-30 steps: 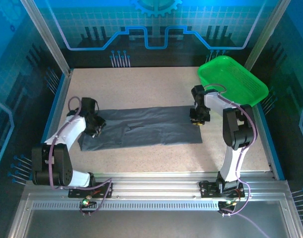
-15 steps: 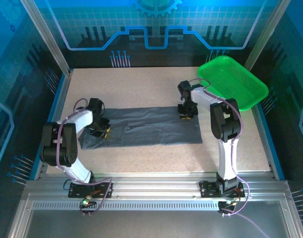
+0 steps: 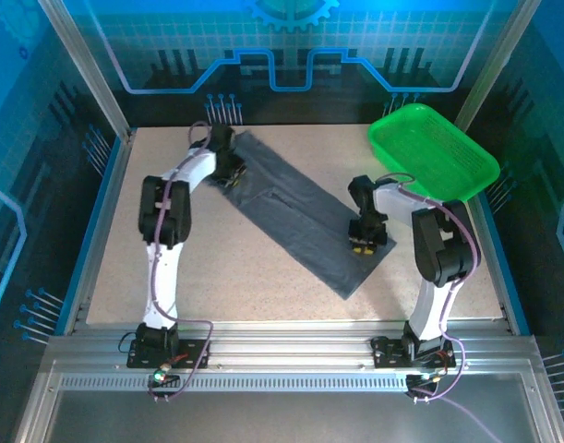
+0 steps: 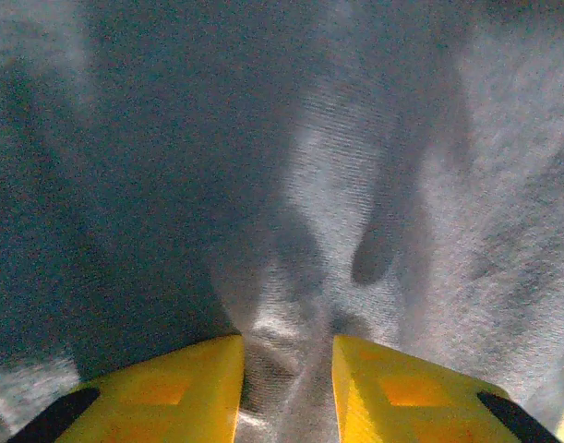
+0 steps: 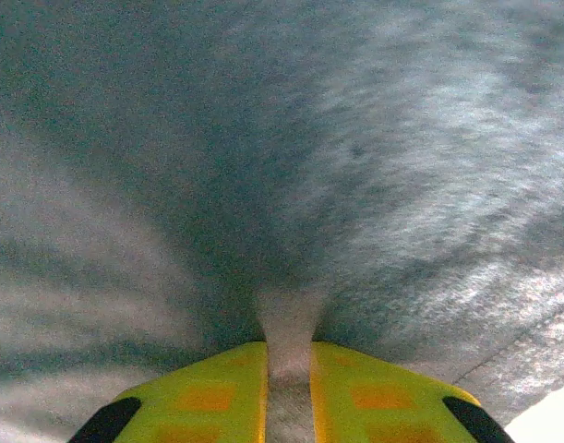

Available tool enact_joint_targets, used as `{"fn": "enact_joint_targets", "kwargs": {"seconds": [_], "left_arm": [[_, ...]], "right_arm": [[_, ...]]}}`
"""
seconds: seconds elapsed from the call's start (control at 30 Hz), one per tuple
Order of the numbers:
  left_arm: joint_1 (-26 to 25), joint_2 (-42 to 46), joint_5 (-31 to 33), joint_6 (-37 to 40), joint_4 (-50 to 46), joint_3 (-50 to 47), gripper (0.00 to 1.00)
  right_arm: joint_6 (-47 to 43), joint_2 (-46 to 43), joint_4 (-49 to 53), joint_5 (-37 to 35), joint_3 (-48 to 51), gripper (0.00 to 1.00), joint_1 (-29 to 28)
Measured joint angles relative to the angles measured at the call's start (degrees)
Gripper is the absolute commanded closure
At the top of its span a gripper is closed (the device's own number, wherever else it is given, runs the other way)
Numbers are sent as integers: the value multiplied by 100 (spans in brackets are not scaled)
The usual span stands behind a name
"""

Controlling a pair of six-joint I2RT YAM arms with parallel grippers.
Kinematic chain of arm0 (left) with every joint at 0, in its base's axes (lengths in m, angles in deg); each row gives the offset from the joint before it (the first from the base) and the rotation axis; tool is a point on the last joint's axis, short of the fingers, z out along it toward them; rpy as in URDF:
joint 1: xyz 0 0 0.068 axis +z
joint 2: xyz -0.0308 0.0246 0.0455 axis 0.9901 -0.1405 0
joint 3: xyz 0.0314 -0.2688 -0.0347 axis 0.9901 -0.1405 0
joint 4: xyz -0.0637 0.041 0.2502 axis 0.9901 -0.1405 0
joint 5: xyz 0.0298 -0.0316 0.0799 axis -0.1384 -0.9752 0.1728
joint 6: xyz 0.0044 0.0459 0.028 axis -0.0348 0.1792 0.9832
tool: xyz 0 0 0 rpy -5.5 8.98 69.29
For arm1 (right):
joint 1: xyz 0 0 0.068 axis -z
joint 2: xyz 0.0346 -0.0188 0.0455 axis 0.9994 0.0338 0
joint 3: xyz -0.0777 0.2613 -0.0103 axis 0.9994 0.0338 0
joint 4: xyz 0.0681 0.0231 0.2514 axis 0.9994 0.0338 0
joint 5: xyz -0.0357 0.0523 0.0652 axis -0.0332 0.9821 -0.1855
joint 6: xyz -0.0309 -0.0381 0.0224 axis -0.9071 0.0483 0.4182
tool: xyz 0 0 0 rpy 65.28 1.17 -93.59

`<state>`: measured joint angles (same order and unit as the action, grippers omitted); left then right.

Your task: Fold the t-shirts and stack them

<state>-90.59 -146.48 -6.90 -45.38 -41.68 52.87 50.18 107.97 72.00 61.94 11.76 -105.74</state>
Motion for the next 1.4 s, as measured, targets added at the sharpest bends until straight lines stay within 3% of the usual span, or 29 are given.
{"fn": "enact_joint_targets", "kwargs": {"seconds": [0.13,0.3,0.47,0.6,0.7,0.87,1.03,1.23,1.4], "left_arm": [[-363,-938,-203,-63,446,1314,66],[-625,-1458,-437,-382,1187,1875,66],[-691,-1687,-601,-540,1486,2221,54],[-717,-1521,-579,-334,1408,2142,45],[-796,-743,-490,-186,1327,1268,44],[-1134,1895,-391,-398,1405,-1453,49],[-2026,4428,-608,-927,1434,-4131,49],[-3827,4951,-907,-1709,1082,-6078,47],[-4522,4699,-925,-2319,1084,-6520,48]], "right_arm": [[654,-295,-20,243,389,80,-719],[1294,-326,-142,505,470,79,-1370],[1613,-369,-175,551,450,74,-1495],[1615,-791,-68,527,343,63,-1429],[1438,-1390,2,529,308,58,-1126],[748,-2345,96,555,424,57,-55],[-24,-2688,271,800,789,55,1084],[-433,-2468,304,1097,1097,54,1211],[-518,-2306,223,1117,1200,54,1211]]}}
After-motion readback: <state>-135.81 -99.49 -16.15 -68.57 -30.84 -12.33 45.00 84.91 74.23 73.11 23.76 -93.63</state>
